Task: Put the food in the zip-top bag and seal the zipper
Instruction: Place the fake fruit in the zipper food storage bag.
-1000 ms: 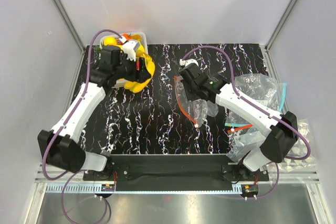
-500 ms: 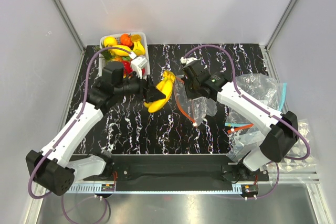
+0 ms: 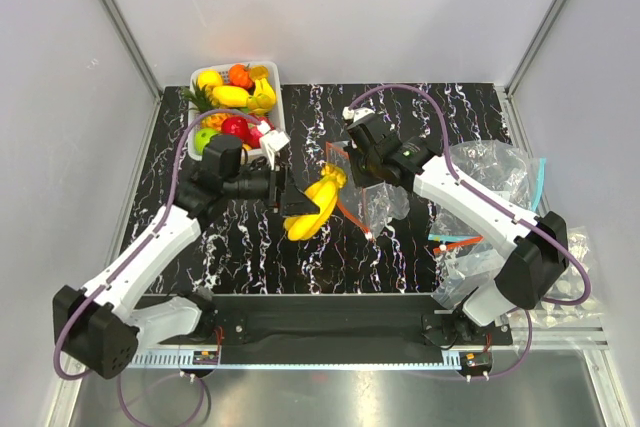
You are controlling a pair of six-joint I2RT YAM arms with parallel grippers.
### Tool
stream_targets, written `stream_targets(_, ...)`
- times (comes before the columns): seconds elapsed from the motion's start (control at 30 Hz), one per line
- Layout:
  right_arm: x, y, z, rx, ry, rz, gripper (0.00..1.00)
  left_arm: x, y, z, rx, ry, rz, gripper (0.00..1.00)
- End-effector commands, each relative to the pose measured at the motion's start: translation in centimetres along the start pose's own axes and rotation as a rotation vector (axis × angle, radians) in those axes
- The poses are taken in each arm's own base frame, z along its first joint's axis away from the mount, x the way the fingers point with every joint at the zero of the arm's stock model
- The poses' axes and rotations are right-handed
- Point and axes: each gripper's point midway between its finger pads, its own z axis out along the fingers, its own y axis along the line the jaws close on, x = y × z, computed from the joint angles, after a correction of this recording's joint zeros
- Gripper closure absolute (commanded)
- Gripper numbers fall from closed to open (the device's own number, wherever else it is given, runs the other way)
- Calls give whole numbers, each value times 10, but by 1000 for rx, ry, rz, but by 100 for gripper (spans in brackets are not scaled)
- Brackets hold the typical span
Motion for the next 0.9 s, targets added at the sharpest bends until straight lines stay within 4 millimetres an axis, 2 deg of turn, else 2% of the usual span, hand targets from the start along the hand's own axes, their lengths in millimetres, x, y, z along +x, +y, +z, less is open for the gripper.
stream_targets(0.0,-15,5,-10,-45,-55,-7,100,-9,-8,12,81,-9,21,60)
stream_targets(0.23,-11,8,-16,-81,-58,-12,100,-11,14,39,43,46,-63,60)
stream_targets(0.37,-2,12,-16,-114,-49,-25,100,-12,38,52,-32,69,-108,62)
stream_targets(0.6,12,29,-17,-189,-20,-30,100,-23,69,64,-184,62,-116,64)
stream_targets(0.67,12,33,-20,-202,-26,-36,100,-13,82,70,-231,105,-139,67)
stream_targets(0.8,11,40,-23,-230,-33,-57,100,-2,81,84,-186,137,-162,68)
stream_targets(0.87,13,43,-24,-236,-30,-64,100,-4,80,90,-165,126,-160,68)
